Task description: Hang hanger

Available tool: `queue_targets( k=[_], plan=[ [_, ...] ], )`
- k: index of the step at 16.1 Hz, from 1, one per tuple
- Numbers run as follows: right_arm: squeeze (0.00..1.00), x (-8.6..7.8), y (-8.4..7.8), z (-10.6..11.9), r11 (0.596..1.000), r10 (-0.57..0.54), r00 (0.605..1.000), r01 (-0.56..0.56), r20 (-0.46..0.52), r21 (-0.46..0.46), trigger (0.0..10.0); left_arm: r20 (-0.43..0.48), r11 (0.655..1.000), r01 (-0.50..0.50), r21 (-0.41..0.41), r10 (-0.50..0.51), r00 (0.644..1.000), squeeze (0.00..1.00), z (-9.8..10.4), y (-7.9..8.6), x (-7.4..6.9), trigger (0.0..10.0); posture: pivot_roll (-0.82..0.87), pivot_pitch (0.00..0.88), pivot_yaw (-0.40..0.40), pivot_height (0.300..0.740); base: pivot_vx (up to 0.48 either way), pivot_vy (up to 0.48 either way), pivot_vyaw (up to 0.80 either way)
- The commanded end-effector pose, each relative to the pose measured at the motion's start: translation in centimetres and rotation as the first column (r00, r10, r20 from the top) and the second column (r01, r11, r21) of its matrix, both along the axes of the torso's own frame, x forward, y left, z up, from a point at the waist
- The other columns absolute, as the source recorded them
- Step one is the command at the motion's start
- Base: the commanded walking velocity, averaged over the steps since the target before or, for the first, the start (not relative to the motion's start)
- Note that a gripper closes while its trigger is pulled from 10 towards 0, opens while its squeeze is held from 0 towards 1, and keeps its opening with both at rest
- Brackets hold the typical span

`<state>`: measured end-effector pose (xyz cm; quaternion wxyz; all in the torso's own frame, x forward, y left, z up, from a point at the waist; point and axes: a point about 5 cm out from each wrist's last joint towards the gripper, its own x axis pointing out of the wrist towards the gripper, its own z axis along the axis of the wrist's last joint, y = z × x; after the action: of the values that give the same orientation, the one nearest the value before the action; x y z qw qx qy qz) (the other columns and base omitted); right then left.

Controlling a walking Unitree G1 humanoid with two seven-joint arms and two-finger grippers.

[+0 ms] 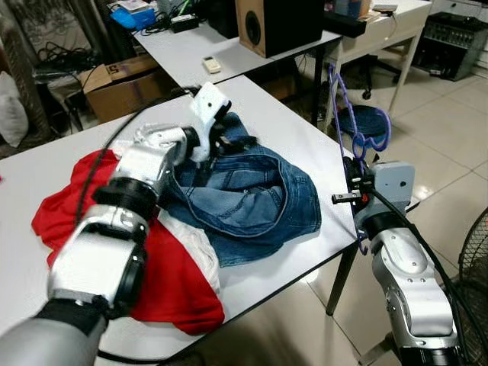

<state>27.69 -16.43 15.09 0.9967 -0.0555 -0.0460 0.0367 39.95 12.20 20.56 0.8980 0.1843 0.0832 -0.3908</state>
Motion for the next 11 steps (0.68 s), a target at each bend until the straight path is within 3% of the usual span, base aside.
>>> queue_targets(
  k=[1, 2, 3, 6, 7, 9, 11],
  plan=[
    [0.0, 0.3, 0.6, -0.2, 1.0, 0.017, 1.0, -0.017, -0.009, -0.004, 10.0, 0.011, 0.995, -0.028, 0.091, 0.027, 1.0, 0.0, -0.4, 0.3, 0.3, 10.0, -0.2, 0.0, 0.193, 0.74, 0.0, 0.0, 0.0],
    [0.0, 0.2, 0.6, -0.2, 1.0, 0.015, 1.0, -0.015, -0.009, -0.005, 10.0, -0.017, 0.997, -0.04, 0.069, 0.041, 0.999, 0.0, -0.5, 0.2, 0.4, 10.0, -0.2, 0.0, 0.2, 0.74, 0.0, 0.0, 0.0],
    [0.0, 0.0, 0.5, -0.2, 1.0, 0.01, 1.0, -0.01, -0.01, -0.006, 10.0, -0.033, 0.996, -0.069, 0.064, 0.071, 0.997, 1.0, -0.7, 0.3, 0.6, 10.0, -0.22, 0.0, 0.213, 0.74, 0.0, 0.0, 0.0],
    [0.0, -0.7, 0.2, -0.5, 1.0, -0.006, 1.0, 0.006, -0.018, -0.008, 10.0, -0.065, 0.988, -0.151, -0.014, 0.15, 0.987, 1.0, -1.0, 1.3, 0.8, 10.0, -0.24, 0.0, 0.235, 0.74, 0.0, 0.0, 0.0],
    [0.0, -1.0, 0.0, -0.6, 1.0, -0.017, 1.0, 0.016, -0.022, -0.006, 10.0, -0.089, 0.988, -0.154, -0.023, 0.151, 0.984, 0.0, -1.3, 1.6, 0.7, 10.0, -0.24, 0.0, 0.241, 0.74, 0.0, 0.0, 0.0],
    [0.0, -1.2, -0.2, -0.6, 1.0, -0.025, 0.999, 0.025, -0.025, -0.005, 10.0, -0.089, 0.983, -0.182, -0.005, 0.181, 0.979, 0.0, -1.7, 1.8, 0.7, 10.0, -0.24, 0.0, 0.242, 0.74, 0.0, 0.0, 0.0],
    [0.0, -1.2, -0.1, -0.6, 1.0, -0.028, 0.999, 0.028, -0.027, -0.002, 10.0, -0.009, 0.942, -0.309, 0.132, 0.313, 0.95, 0.0, -3.3, 2.7, 0.7, 10.0, -0.25, 0.0, 0.241, 0.74, 0.0, 0.0, 0.0]
  ],
)
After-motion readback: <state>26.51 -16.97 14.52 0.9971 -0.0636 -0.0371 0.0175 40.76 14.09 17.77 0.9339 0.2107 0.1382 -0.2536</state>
